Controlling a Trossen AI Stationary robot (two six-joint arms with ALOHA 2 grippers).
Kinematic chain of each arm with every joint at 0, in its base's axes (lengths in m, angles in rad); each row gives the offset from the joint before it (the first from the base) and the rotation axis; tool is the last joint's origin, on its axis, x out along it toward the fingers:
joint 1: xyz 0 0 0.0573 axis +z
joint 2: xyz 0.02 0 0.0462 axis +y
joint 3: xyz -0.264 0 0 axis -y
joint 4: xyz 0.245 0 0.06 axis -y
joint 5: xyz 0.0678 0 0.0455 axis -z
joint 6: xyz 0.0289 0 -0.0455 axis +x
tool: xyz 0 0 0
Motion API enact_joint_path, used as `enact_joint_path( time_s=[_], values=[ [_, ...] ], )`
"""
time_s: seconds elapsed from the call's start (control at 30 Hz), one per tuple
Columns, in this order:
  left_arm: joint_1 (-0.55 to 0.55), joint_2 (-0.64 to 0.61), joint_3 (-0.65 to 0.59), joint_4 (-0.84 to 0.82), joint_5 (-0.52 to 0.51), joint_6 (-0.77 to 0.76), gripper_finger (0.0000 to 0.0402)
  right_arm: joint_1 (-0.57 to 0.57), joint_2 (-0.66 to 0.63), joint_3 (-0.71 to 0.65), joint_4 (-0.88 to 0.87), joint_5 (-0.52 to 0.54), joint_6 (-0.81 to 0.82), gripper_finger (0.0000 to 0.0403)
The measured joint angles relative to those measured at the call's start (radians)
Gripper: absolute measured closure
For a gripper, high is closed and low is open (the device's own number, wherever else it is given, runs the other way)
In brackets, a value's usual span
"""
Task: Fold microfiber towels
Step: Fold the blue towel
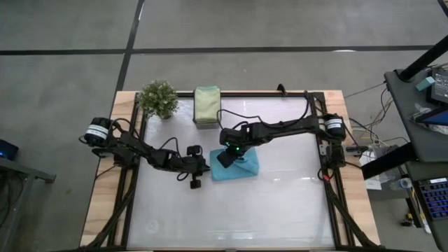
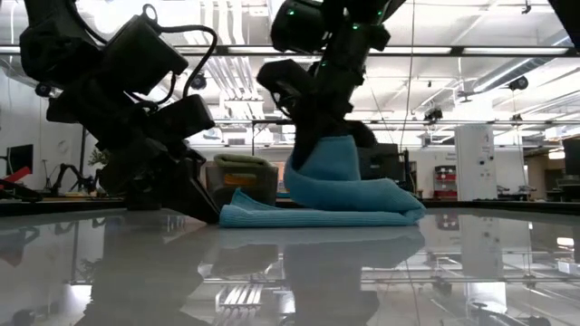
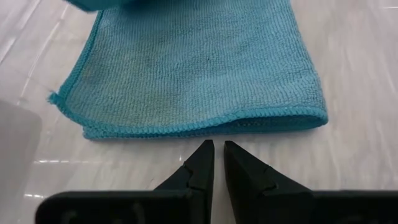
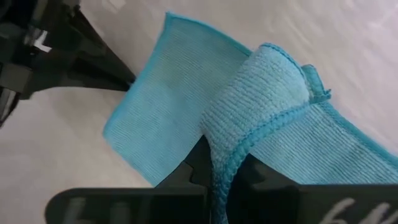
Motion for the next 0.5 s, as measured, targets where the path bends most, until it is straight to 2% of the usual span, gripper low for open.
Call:
enact_joint_path(
  time_s=[0.5],
  values=[
    [-0.001,0.002,0.0,0.018,0.002,-0.001,0.0379,0.011,0.033,0.023,0.068,-0.012,-0.006,0.0392]
  ],
)
